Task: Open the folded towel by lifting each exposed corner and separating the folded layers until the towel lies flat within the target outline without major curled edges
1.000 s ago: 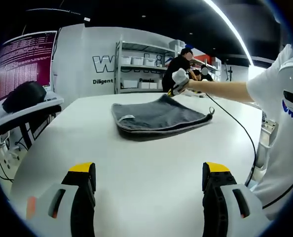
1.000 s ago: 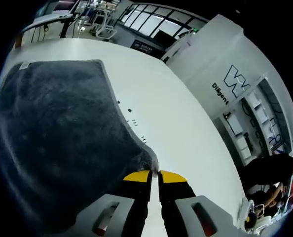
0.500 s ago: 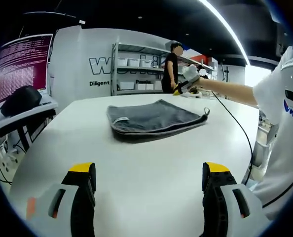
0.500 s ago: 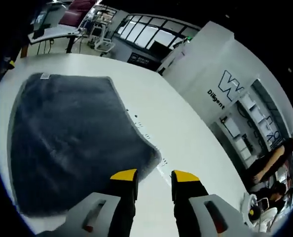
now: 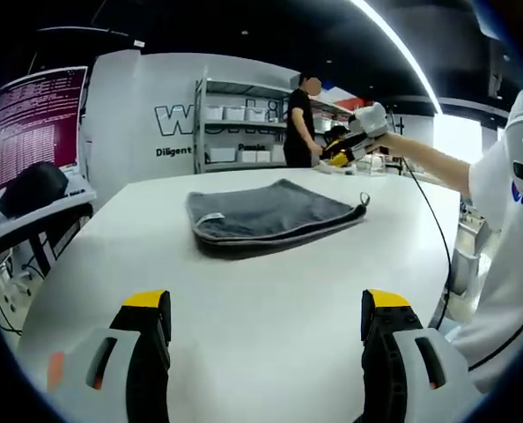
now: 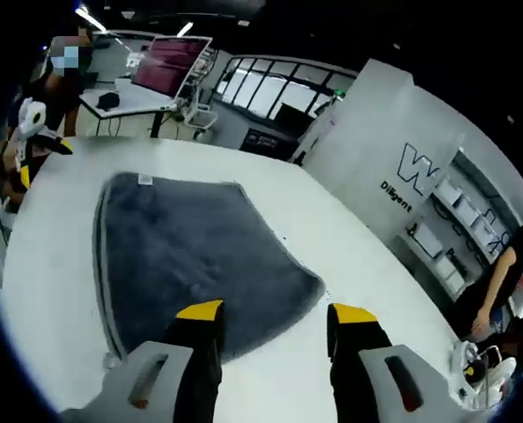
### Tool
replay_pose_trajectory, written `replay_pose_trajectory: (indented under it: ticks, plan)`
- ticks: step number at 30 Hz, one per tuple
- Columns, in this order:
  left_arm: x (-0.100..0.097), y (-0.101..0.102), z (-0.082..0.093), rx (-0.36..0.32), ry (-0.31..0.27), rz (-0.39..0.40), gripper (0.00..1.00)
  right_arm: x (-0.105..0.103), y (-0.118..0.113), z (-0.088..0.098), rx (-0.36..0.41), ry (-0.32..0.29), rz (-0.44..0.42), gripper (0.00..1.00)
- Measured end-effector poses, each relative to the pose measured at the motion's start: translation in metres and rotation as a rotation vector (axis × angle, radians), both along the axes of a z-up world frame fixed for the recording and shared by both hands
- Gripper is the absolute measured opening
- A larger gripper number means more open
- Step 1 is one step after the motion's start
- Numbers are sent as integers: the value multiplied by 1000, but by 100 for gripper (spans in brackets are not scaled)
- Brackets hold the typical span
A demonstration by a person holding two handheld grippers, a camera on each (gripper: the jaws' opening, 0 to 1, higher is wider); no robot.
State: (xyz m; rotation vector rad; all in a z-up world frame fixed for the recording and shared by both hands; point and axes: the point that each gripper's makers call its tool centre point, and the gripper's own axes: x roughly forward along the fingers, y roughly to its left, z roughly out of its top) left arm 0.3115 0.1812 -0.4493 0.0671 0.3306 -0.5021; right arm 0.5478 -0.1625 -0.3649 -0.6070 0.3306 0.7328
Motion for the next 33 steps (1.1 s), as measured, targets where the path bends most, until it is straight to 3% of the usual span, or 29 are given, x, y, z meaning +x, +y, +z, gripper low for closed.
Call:
replay_pose_trajectory:
  ticks: [5, 17, 26, 33]
  plan:
    - [-1, -2, 0, 4, 2, -5, 88, -33, 1, -2, 12, 6, 9, 63]
    - [1, -10, 4, 6, -1, -16, 88, -105, 0, -14, 139, 38, -28, 94]
    - [9, -12, 7, -14, 2, -16, 89, -134, -9, -21, 262, 56, -86, 99]
    - [22, -10, 10, -26, -7, 14, 89, -143, -15, -41, 284, 83, -122, 99]
